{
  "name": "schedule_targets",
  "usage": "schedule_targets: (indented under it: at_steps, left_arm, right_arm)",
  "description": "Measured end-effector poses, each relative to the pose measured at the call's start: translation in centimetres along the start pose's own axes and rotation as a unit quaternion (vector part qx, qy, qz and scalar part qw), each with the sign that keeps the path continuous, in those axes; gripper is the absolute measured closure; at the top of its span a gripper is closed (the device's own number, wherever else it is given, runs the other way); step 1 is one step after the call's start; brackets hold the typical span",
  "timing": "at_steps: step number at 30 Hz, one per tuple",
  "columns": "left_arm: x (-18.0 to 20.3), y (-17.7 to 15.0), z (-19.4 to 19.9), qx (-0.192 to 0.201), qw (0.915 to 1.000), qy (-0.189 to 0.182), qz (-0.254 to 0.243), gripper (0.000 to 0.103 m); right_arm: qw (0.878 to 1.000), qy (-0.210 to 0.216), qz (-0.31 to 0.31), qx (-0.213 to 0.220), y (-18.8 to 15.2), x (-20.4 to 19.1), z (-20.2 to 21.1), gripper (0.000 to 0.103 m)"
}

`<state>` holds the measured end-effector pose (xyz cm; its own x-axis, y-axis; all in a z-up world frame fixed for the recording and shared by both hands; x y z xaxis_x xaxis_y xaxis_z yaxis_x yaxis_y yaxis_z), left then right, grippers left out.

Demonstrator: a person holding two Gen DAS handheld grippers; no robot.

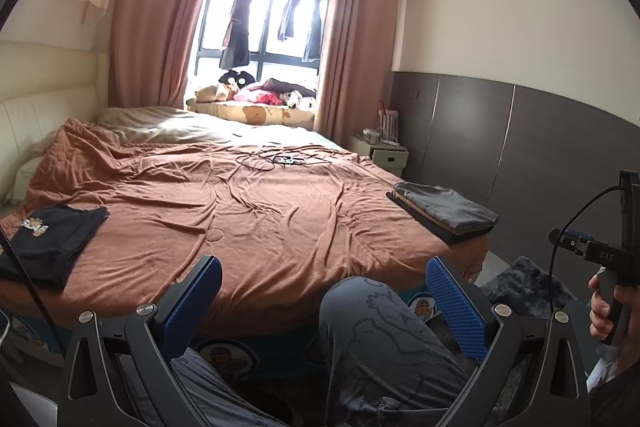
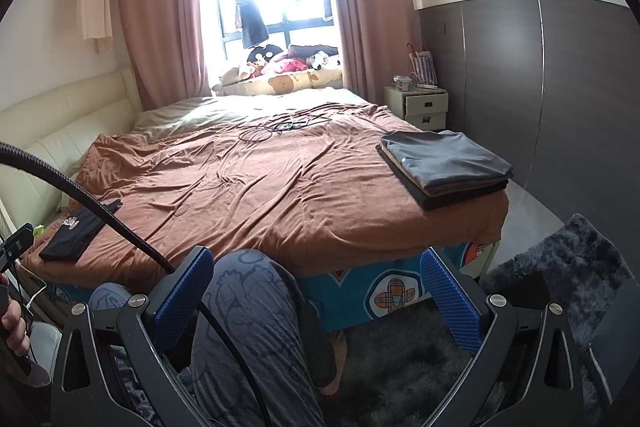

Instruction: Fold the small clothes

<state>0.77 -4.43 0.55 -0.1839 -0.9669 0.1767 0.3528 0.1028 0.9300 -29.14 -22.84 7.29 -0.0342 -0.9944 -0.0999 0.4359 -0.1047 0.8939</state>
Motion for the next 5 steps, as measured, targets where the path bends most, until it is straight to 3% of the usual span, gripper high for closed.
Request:
schedule_targets:
  at_steps: [5]
  left_arm:
    - [0.09, -0.04, 0.18, 0.001, 1.0, -0.001, -0.001, 0.0]
  right_arm:
    - [1.0, 0.002, 0.002, 0.0, -0.1, -0.13, 0.08, 0.0]
Point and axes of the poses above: each gripper's, at about its wrist camera, not at the fingertips, and z roughly against the way its jaws point, x to its right, y to its top, the point moved 3 cm from there along -z, roughly the way its jaws point, and after that the axes turned 5 degrees about -y, right-handed, at the moved point
